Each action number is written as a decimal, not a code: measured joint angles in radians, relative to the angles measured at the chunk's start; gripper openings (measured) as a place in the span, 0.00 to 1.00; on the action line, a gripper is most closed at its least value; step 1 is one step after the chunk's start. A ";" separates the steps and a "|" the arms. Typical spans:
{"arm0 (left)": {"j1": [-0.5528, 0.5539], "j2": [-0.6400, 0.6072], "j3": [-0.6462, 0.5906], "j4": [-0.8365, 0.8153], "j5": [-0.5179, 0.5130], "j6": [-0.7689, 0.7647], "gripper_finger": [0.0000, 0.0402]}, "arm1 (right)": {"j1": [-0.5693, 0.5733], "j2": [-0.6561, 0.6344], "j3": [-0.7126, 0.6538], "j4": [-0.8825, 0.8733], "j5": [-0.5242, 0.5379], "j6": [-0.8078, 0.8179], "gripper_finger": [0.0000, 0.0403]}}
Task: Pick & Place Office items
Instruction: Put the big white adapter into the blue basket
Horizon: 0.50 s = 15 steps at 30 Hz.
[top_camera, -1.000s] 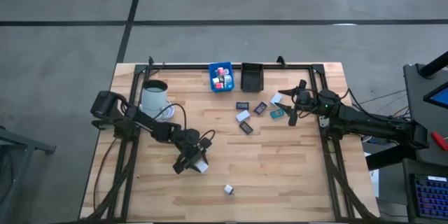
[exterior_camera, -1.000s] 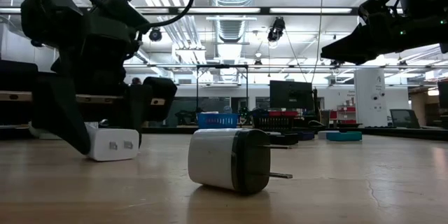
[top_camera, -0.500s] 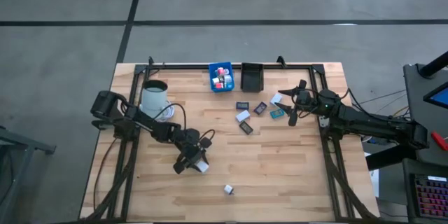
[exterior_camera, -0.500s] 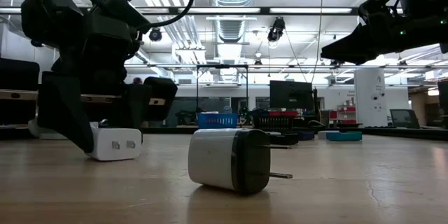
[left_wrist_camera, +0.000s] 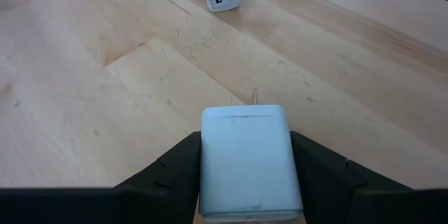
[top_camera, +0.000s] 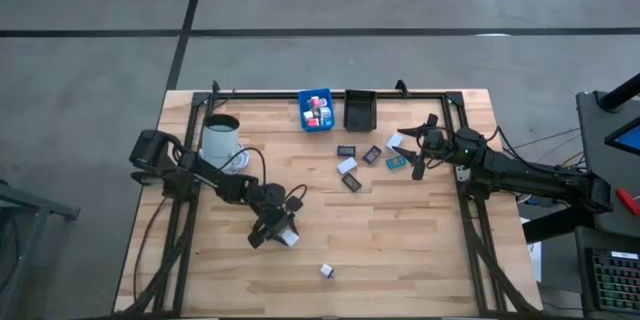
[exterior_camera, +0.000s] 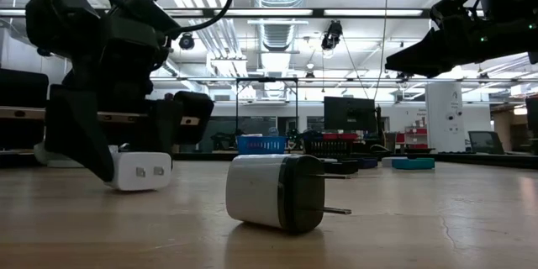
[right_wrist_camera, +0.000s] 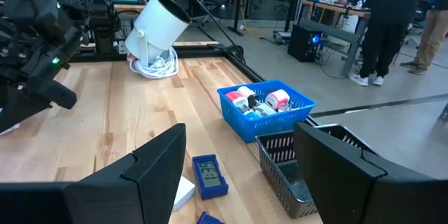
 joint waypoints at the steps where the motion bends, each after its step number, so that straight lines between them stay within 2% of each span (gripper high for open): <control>1: 0.001 0.000 0.000 0.001 0.000 0.000 0.48 | 0.000 0.000 0.000 0.000 0.000 0.000 0.64; 9: 0.014 -0.009 0.018 0.005 0.000 -0.032 0.48 | 0.000 0.000 0.000 0.000 0.000 0.000 0.64; 15: 0.022 -0.078 0.030 0.004 -0.024 -0.064 0.48 | 0.000 0.000 0.000 0.000 0.000 0.000 0.64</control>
